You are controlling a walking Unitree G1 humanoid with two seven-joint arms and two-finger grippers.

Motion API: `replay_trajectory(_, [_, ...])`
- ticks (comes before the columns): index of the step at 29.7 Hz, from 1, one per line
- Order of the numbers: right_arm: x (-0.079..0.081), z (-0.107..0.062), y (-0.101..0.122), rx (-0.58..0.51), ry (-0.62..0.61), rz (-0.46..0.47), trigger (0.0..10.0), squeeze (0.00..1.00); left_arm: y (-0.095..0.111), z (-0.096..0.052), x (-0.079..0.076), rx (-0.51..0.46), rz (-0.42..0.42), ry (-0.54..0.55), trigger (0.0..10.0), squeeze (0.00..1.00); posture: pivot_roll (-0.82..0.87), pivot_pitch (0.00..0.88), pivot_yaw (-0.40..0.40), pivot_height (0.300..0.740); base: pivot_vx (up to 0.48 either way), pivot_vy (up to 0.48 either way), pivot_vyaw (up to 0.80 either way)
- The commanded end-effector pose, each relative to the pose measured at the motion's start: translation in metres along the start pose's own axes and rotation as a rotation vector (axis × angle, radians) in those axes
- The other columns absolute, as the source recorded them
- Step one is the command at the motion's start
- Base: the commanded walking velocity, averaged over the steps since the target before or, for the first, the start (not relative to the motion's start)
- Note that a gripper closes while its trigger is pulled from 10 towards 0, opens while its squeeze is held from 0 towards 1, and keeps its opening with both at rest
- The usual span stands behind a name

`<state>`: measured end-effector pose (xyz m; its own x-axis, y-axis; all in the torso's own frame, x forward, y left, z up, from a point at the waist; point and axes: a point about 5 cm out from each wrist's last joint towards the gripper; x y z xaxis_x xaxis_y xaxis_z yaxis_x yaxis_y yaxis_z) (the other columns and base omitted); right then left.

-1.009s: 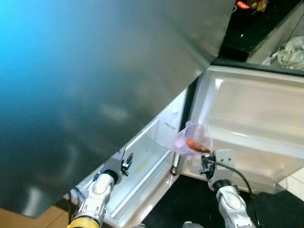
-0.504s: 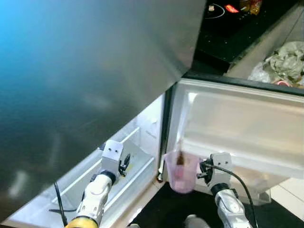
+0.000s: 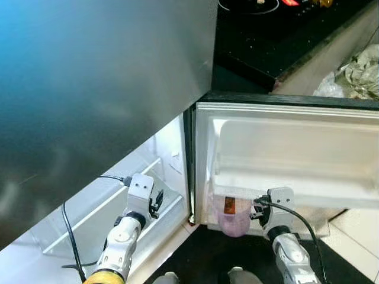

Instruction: Restocking fridge

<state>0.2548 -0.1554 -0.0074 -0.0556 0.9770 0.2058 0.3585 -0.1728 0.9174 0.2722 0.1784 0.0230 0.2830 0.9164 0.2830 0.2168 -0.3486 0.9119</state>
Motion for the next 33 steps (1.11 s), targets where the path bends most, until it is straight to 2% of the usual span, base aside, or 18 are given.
replay_trajectory(1, [0.005, 0.000, 0.003, -0.025, 0.036, 0.014, 10.0, 0.00, -0.006, -0.003, 0.000, 0.020, -0.009, 0.001, 10.0, 0.00, -0.06, 0.134, 0.011, 0.740, 0.000, 0.000, 0.00])
replay_trajectory(6, [0.010, -0.001, 0.000, -0.012, 0.075, 0.016, 10.0, 0.00, -0.008, -0.004, -0.001, 0.027, -0.010, -0.003, 10.0, 0.00, -0.06, 0.135, 0.010, 0.740, 0.000, 0.000, 0.00])
replay_trajectory(12, [0.013, -0.003, -0.005, 0.015, 0.096, 0.023, 10.0, 0.00, -0.025, -0.011, -0.004, 0.085, 0.001, -0.027, 10.0, 0.00, -0.06, 0.136, 0.011, 0.740, 0.000, 0.000, 0.00])
replay_trajectory(17, [0.010, -0.005, -0.012, 0.047, 0.085, -0.019, 10.0, 0.00, -0.039, -0.021, -0.005, 0.134, 0.016, -0.031, 10.0, 0.00, -0.06, 0.139, 0.009, 0.740, 0.000, 0.000, 0.00])
replay_trajectory(33, [0.007, -0.006, -0.014, 0.067, 0.077, -0.025, 10.0, 0.00, -0.038, -0.019, -0.006, 0.130, 0.013, -0.027, 10.0, 0.00, -0.06, 0.142, 0.006, 0.740, 0.000, 0.000, 0.80])
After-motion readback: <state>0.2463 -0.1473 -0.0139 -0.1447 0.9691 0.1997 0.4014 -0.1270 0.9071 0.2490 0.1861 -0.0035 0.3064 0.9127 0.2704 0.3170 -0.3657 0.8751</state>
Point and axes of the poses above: a point about 5 cm out from each wrist's last joint towards the gripper, its own z axis pointing out of the wrist towards the gripper, its own y axis along the axis of the wrist's last joint, x = y × z, and after that the axes turned 12 degrees about z, right-handed
